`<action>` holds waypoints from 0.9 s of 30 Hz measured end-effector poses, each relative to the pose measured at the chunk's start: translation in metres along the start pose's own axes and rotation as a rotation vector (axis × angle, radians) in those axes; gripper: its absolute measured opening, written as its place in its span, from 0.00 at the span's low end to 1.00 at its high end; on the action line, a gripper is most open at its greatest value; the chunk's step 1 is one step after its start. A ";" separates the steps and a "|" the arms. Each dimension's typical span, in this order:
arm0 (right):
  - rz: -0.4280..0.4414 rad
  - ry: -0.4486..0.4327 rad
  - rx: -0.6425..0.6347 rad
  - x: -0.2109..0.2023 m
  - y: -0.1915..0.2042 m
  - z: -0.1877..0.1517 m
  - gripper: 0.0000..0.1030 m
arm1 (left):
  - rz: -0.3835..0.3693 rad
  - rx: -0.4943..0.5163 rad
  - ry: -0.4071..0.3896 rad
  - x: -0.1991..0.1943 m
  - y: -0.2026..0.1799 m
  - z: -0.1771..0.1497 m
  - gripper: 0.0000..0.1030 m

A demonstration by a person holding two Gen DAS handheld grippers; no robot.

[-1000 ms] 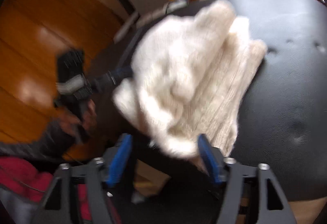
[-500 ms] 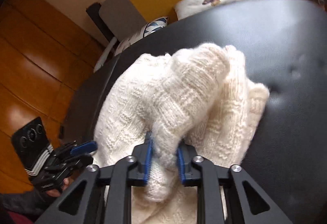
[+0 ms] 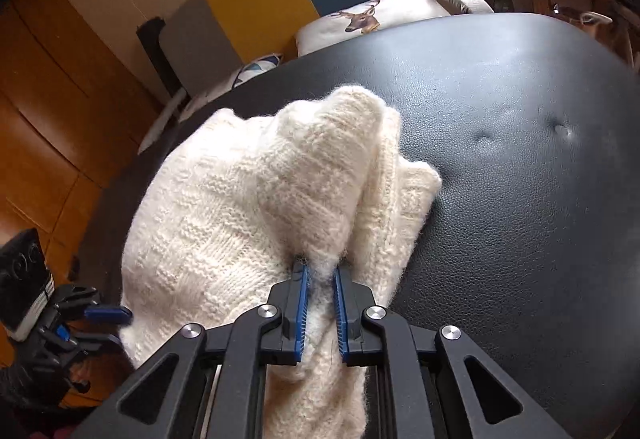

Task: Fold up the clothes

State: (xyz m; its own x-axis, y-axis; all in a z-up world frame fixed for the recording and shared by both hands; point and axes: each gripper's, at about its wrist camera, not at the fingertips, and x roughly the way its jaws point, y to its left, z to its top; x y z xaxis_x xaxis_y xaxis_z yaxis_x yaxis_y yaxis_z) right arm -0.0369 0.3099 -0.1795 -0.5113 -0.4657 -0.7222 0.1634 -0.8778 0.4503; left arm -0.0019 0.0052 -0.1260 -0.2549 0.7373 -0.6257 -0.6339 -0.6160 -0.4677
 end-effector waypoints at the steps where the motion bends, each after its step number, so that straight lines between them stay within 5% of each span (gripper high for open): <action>1: 0.013 -0.001 0.011 -0.001 -0.002 0.000 0.12 | -0.003 0.005 -0.003 0.008 -0.005 0.007 0.24; 5: 0.069 0.007 0.043 -0.001 -0.007 -0.001 0.12 | -0.029 0.034 0.015 0.045 -0.028 0.030 0.24; 10: 0.147 0.008 0.092 0.005 -0.016 -0.003 0.12 | -0.018 0.109 0.200 0.118 -0.057 0.018 0.24; 13: 0.179 0.001 0.105 0.015 -0.020 -0.005 0.12 | 0.017 0.140 0.166 0.127 -0.067 0.009 0.23; 19: 0.184 -0.014 0.096 0.012 -0.018 -0.006 0.13 | 0.013 0.108 0.130 0.108 -0.068 0.017 0.24; 27: 0.080 -0.022 -0.024 -0.010 0.011 0.007 0.22 | 0.087 0.014 -0.065 0.022 -0.041 0.015 0.25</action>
State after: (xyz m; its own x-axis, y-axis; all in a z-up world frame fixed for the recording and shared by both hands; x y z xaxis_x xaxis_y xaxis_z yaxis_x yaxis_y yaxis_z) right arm -0.0361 0.3056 -0.1631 -0.5144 -0.5323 -0.6723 0.2243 -0.8403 0.4936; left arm 0.0073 0.0512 -0.1111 -0.3561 0.6979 -0.6214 -0.6174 -0.6749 -0.4041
